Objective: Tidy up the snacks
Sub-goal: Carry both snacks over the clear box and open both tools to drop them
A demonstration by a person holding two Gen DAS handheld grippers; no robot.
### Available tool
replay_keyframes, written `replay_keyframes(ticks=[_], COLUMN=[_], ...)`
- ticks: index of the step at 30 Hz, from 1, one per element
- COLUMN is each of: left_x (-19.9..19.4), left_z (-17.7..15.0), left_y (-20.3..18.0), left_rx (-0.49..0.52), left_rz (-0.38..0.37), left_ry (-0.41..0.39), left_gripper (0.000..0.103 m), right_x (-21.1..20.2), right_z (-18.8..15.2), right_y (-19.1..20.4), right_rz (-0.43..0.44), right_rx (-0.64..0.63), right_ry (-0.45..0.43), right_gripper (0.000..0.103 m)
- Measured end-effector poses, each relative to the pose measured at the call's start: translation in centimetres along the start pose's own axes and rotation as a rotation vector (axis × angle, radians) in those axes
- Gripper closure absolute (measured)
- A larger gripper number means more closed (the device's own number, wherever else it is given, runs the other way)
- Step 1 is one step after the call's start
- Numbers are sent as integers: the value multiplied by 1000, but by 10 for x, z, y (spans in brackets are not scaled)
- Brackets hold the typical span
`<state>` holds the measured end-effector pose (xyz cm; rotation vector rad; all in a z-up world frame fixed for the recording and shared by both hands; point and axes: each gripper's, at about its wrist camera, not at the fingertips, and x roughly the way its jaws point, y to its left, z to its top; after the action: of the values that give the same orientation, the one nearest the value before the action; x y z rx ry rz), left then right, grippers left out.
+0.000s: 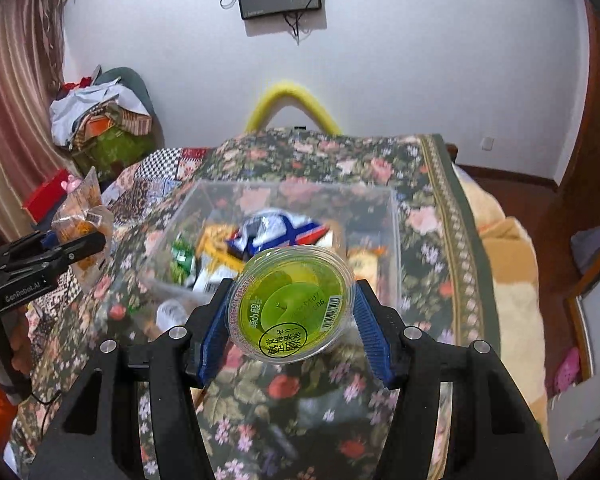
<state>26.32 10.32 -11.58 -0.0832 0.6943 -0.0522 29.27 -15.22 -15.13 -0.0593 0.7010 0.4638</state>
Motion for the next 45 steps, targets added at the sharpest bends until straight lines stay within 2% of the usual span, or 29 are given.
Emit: replay_keyframes(ticks=[11, 27, 30, 36, 39, 43, 45], left_x=[57, 114, 119, 130, 126, 116, 108], left_z=[26, 31, 27, 22, 22, 25, 26], left_y=[-21, -29, -31, -27, -23, -23, -21], left_rx=[-40, -11, -4, -34, -61, -57, -65], left_rz=[-63, -73, -88, -69, -87, -58, -68], left_ry=[48, 135, 156, 186, 182, 156, 152], left_gripper=[51, 51, 50, 49, 48, 45, 45], right_x=[32, 103, 111, 116, 113, 102, 96], right_z=[27, 37, 34, 30, 30, 32, 33], right_y=[-18, -42, -41, -35, -36, -35, -33], right_rz=[-8, -57, -58, -71, -74, -74, -72], right_rx=[43, 56, 38, -3, 1, -3, -6], right_ry=[-13, 74, 89, 99, 87, 72, 60], right_gripper=[48, 48, 48, 48, 48, 43, 42])
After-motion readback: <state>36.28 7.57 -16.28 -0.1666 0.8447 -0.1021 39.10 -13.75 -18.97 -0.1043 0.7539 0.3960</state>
